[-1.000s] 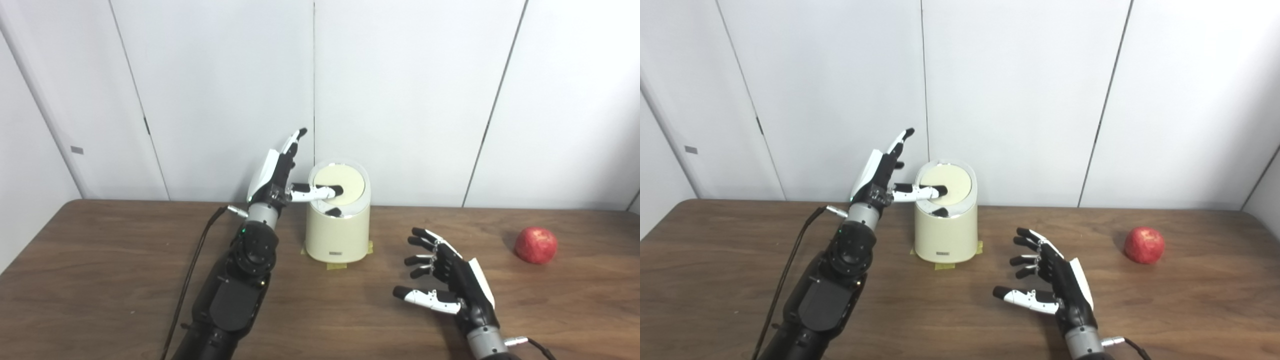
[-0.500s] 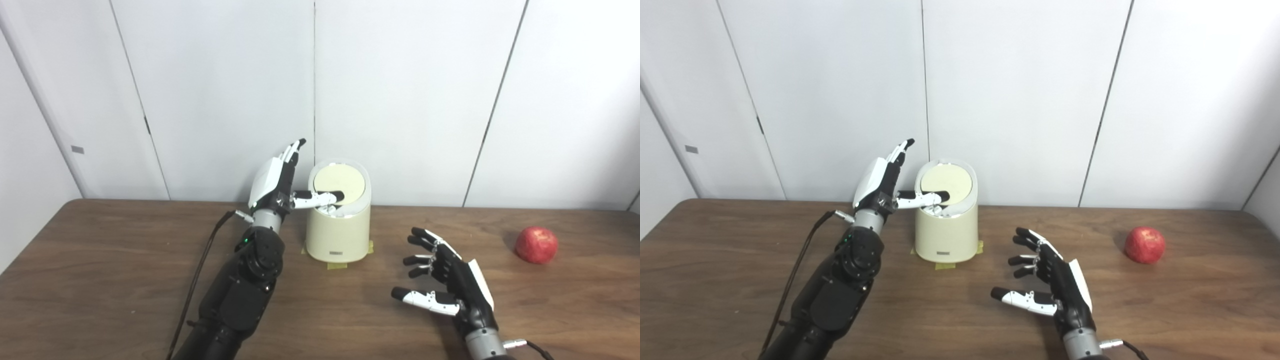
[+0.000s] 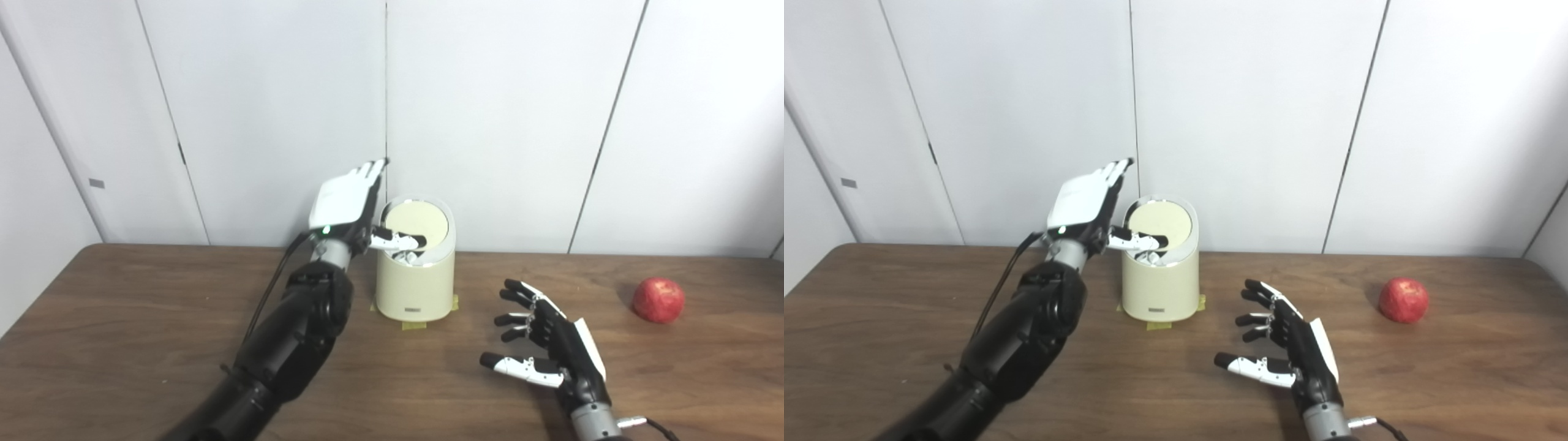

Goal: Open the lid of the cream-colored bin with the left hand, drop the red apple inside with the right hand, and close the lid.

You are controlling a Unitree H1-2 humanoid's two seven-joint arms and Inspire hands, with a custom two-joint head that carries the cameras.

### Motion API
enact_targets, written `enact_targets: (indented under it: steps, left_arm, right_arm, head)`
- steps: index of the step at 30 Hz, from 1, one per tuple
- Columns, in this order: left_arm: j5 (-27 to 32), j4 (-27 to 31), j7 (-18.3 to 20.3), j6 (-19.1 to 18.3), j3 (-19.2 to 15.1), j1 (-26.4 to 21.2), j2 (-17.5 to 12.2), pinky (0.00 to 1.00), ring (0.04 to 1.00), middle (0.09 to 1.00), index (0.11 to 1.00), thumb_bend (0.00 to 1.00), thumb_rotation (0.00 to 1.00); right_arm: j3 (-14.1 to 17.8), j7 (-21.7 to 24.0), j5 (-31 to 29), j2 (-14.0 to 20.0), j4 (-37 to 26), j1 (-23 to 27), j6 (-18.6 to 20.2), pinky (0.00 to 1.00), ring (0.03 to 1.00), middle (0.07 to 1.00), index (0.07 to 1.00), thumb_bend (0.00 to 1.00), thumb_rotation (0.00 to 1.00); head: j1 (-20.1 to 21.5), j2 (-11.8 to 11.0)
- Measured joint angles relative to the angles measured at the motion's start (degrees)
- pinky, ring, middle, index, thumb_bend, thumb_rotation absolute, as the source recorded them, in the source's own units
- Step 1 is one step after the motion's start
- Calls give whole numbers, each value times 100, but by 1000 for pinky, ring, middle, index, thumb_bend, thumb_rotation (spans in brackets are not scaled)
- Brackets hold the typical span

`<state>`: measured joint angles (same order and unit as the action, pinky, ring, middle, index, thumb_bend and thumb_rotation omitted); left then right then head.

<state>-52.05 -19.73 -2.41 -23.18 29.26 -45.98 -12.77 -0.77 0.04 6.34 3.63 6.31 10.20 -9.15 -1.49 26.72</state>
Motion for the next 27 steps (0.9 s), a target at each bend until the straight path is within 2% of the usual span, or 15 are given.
enact_targets:
  steps: [3,6,8,10,12,13,15,18,20,23,26,27]
  left_arm:
    - [-537,278,470,-167,153,-54,-73,748,861,902,993,960,0]
    - [-813,471,804,-260,107,-9,-74,726,851,898,987,950,3]
    - [-782,649,850,-264,-110,124,-61,713,837,892,975,943,27]
    - [-504,786,688,-228,-455,333,29,663,818,888,961,887,101]
    - [1,856,428,13,-876,581,188,642,833,897,932,817,157]
    - [458,912,288,252,-1253,720,330,642,839,899,926,803,170]
    - [1120,1015,69,582,-1719,978,509,684,851,888,913,778,211]
    - [2104,1173,-20,1183,-2238,1252,648,666,826,852,880,772,227]
    - [2770,1458,28,1442,-2554,1423,684,648,823,850,880,782,280]
    - [3424,1898,153,1637,-2783,1699,661,634,815,855,889,819,330]
    - [3824,2055,351,1793,-2851,2104,556,672,807,852,890,833,298]
    - [3968,2058,391,1803,-2887,2270,523,655,796,844,876,841,292]
  right_arm:
    - [0,0,4,3,0,0,0,509,631,804,818,772,173]
    - [2,1,-1,10,-4,0,17,512,633,803,818,770,167]
    - [-2,2,-6,0,-13,-1,25,515,636,803,819,768,166]
    - [4,1,-7,8,-19,-6,27,514,635,802,819,769,172]
    - [3,1,-4,29,-16,-6,26,511,633,801,820,767,179]
    - [0,1,-1,29,-15,-7,25,511,632,800,820,766,180]
    - [-1,2,3,30,-13,-7,25,512,631,799,818,763,182]
    - [-4,1,15,29,-11,-6,25,518,637,801,817,759,189]
    - [-2,2,15,29,-7,-5,24,519,634,796,813,761,193]
    - [8,1,7,31,-3,-6,24,516,632,791,807,763,195]
    - [7,1,6,31,0,-6,22,514,631,790,808,760,199]
    - [8,1,4,33,0,-6,22,516,631,789,807,762,199]
  head:
    - [-9,0]
    - [-9,-9]
    - [-18,0]
    - [-26,-9]
    - [-35,-9]
    - [-44,-17]
    - [-61,-18]
    - [-70,-18]
    - [-79,-9]
    - [-105,0]
    - [-114,-9]
    - [-123,-9]
